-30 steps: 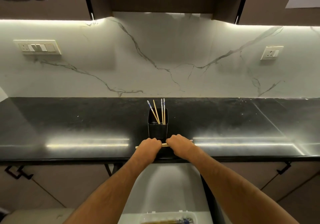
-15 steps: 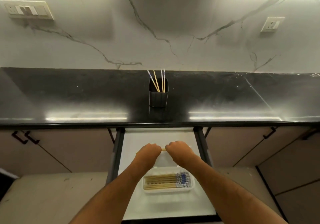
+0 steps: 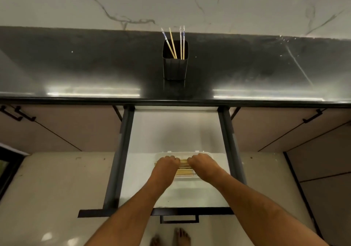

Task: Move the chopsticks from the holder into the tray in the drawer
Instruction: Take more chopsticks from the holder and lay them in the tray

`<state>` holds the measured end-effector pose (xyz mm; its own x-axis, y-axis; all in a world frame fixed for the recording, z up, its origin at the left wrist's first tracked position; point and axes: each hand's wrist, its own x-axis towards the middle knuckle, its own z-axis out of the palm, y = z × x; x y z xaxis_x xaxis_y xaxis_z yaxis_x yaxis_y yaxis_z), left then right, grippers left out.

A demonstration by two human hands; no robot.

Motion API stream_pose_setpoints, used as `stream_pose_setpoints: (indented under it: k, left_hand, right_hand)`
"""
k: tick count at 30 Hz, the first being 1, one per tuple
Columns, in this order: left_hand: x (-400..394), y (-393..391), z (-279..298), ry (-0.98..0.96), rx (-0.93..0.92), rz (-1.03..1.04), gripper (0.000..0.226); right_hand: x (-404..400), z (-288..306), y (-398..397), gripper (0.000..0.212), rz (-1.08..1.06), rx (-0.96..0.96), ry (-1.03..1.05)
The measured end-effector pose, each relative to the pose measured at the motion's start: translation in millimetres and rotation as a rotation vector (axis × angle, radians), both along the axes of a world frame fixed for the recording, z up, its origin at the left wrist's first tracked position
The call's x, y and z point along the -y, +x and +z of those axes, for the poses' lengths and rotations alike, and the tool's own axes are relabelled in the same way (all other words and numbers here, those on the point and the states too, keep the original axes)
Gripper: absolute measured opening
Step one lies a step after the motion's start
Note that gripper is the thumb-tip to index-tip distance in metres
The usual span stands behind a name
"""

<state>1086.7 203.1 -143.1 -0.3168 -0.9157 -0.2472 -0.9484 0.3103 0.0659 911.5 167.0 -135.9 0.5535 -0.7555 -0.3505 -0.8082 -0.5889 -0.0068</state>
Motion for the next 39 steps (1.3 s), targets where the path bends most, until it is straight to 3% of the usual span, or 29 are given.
stream_pose_setpoints:
  k: [16,20,24,28,31,33,36,39]
  left_hand:
    - [13,1,-67,0.049,0.094,0.010,0.025]
    - [18,3,-70,0.070,0.058,0.041,0.030]
    - [19,7,-71,0.066,-0.027,0.084,0.021]
    - [8,14,-65,-0.061,-0.192,0.185,0.025]
    - [-3,20,-62,-0.294,-0.457,0.361,0.024]
    - [-6,21,-59,-0.349,-0.632,0.602,0.024]
    - [-1,22,-57,-0.313,-0.784,1.063,0.022]
    - [5,25,-62,-0.167,-0.824,1.325,0.030]
  right_hand:
    - [9,-67,-3,0.018,0.038,0.029,0.036]
    - [15,-69,-3,0.023,0.037,0.055,0.007]
    - [17,-71,-8,0.024,0.022,0.100,0.004]
    - [14,-68,-20,0.016,-0.046,0.252,-0.088]
    - [9,-65,-33,0.008,-0.225,0.551,-0.237]
    - [6,-64,-40,0.012,-0.467,0.722,-0.307]
    - [7,-61,-44,0.020,-0.967,0.852,-0.289]
    - [9,-62,-47,0.038,-1.334,0.858,-0.110]
